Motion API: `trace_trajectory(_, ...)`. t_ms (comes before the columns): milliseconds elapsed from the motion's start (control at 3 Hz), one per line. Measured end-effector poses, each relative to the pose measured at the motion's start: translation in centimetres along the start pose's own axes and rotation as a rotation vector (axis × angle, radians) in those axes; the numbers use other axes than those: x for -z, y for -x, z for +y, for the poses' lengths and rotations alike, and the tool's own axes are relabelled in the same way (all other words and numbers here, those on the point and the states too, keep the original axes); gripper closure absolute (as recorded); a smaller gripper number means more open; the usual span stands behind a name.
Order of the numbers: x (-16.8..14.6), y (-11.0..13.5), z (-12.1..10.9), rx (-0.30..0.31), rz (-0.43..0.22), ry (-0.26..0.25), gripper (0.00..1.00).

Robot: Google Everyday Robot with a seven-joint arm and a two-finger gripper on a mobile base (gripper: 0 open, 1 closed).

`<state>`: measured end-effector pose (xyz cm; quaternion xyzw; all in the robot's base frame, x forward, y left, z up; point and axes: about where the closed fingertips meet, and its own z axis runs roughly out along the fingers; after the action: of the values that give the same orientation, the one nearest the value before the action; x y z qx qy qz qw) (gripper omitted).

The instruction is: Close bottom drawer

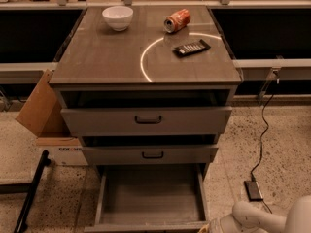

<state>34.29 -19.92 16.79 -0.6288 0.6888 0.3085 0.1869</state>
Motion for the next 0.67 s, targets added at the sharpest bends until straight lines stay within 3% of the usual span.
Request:
trace_trajectory(333,-0.5,0.45,-1.85,-0.008,-0.011,-0.055,1.0)
trace_trajectory(667,-0.52,0.48,-1.98,-0.009,-0.011,-0.058,1.0)
